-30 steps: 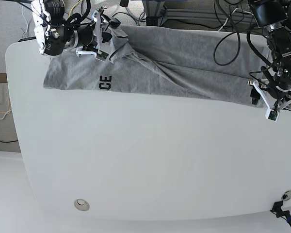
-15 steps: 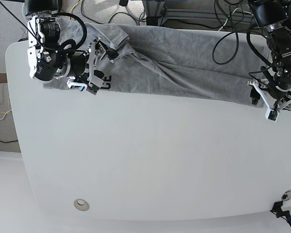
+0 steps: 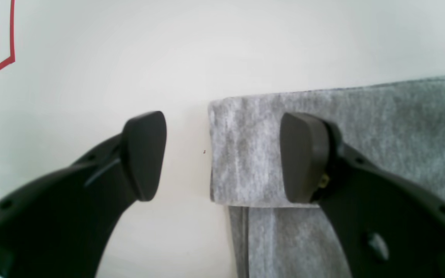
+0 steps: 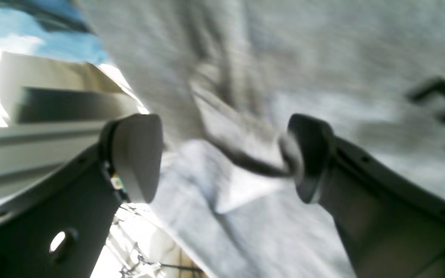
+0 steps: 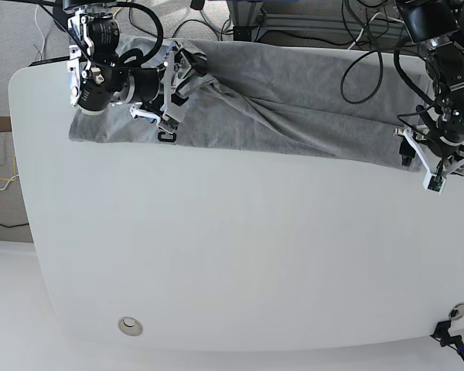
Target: Fold the T-shirt properly
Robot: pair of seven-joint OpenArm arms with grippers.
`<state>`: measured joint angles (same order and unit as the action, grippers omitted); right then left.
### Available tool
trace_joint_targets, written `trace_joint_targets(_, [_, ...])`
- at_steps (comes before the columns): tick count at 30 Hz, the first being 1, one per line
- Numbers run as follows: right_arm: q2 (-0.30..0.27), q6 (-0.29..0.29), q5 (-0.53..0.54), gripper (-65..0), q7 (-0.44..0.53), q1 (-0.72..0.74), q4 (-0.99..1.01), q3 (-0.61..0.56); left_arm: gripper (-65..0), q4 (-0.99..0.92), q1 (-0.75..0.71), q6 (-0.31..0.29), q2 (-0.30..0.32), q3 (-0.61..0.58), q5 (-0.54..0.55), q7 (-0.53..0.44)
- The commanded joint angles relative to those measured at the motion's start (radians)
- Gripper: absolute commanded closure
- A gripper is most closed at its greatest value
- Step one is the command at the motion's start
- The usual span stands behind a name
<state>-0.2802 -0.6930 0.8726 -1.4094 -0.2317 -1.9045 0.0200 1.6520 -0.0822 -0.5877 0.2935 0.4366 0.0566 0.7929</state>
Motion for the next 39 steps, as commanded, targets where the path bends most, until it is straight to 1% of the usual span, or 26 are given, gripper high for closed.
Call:
trace_joint_targets(1, [-0.014, -0.005, 0.081, -47.0, 0.013, -0.036, -0.019, 0.004, -43.4, 0.015, 0.015, 0.002, 0.017, 0.005, 0.005, -0.016])
trace_joint_targets(2, [-0.018, -0.005, 0.096, -47.0, 0.013, -0.053, -0.020, -0.002, -43.4, 0.015, 0.015, 0.002, 0.017, 0.005, 0.005, -0.016])
trace_joint_targets(5, [-0.034, -0.005, 0.136, -47.0, 0.013, -0.076, -0.020, -0.074, -43.4, 0.015, 0.015, 0.002, 0.019, 0.005, 0.005, -0.016])
trace_joint_targets(7, [-0.054, -0.005, 0.173, -47.0, 0.013, -0.097, -0.020, -0.096, -43.4, 0.015, 0.015, 0.002, 0.019, 0.005, 0.005, -0.016])
trace_joint_targets(9, [-0.060, -0.005, 0.205, -47.0, 0.013, -0.119, -0.022, -0.110, -43.4, 0.015, 0.017, 0.002, 0.019, 0.005, 0.005, -0.016])
trace_joint_targets(13, [-0.107, -0.005, 0.237, -47.0, 0.013, -0.119, -0.022, -0.174, -43.4, 0.015, 0.017, 0.002, 0.019, 0.005, 0.005, -0.016])
trace_joint_targets(15, [-0.124, -0.005, 0.231, -47.0, 0.013, -0.091, -0.022, -0.150, -43.4, 0.015, 0.017, 0.002, 0.019, 0.005, 0.005, -0.016])
trace_joint_targets(19, [-0.136, -0.005, 0.228, -47.0, 0.013, 0.036, -0.016, -0.058, -43.4, 0.030, 0.011, 0.001, 0.014, -0.003, 0.012, -0.016])
trace_joint_targets(20, [-0.152, -0.005, 0.228, -47.0, 0.013, 0.070, -0.014, -0.028, -43.4, 0.050, 0.011, 0.001, 0.014, -0.017, 0.012, -0.016])
trace_joint_targets(22, [-0.164, -0.005, 0.225, -46.1, 0.013, 0.125, -0.014, 0.019, -43.4, 0.107, 0.005, 0.001, 0.011, -0.042, 0.012, -0.014])
trace_joint_targets(23, [-0.164, -0.005, 0.218, -43.8, 0.013, 0.148, -0.014, 0.036, -43.4, 0.136, -0.012, 0.001, 0.005, -0.052, 0.013, -0.014])
trace_joint_targets(24, [-0.164, -0.005, 0.207, -39.6, 0.013, 0.165, -0.014, 0.053, -43.4, 0.172, -0.024, 0.001, -0.004, -0.061, 0.013, -0.014])
trace_joint_targets(25, [-0.161, -0.005, 0.187, -33.8, 0.013, 0.174, -0.014, 0.076, -43.2, 0.213, -0.034, 0.001, -0.010, -0.069, 0.013, -0.014])
trace_joint_targets(26, [-0.159, -0.005, 0.162, -26.5, 0.013, 0.174, -0.014, 0.099, -42.0, 0.247, -0.041, 0.001, -0.023, -0.084, 0.013, -0.014])
trace_joint_targets(27, [-0.159, -0.005, 0.133, -18.0, 0.013, 0.174, -0.014, 0.113, -37.9, 0.270, -0.058, 0.001, -0.029, -0.100, 0.010, -0.014])
trace_joint_targets(28, [-0.158, -0.005, 0.104, -8.7, 0.013, 0.171, -0.016, 0.125, -31.1, 0.284, -0.080, 0.001, -0.029, -0.109, 0.009, -0.014])
trace_joint_targets(29, [-0.158, -0.005, 0.083, 0.0, 0.013, 0.168, -0.016, 0.133, -22.2, 0.290, -0.098, 0.001, -0.030, -0.111, 0.009, -0.014])
trace_joint_targets(31, [-0.158, -0.005, 0.055, 0.0, 0.013, 0.137, -0.017, 0.134, -1.4, 0.293, -0.127, 0.001, -0.030, -0.111, 0.009, -0.014])
trace_joint_targets(32, [-0.158, -0.005, 0.046, 0.0, 0.013, 0.119, -0.017, 0.142, 0.0, 0.293, -0.141, 0.001, -0.030, -0.111, 0.009, -0.014])
trace_joint_targets(36, [-0.155, -0.005, -0.034, 0.0, 0.037, 0.032, -0.019, 0.146, 0.0, 0.290, -0.212, 0.001, -0.030, -0.111, 0.009, -0.014])
trace_joint_targets(39, [-0.124, -0.005, -0.115, 0.0, 0.041, -0.022, -0.016, 0.153, 0.0, 0.287, -0.261, 0.001, -0.030, -0.111, 0.007, -0.014])
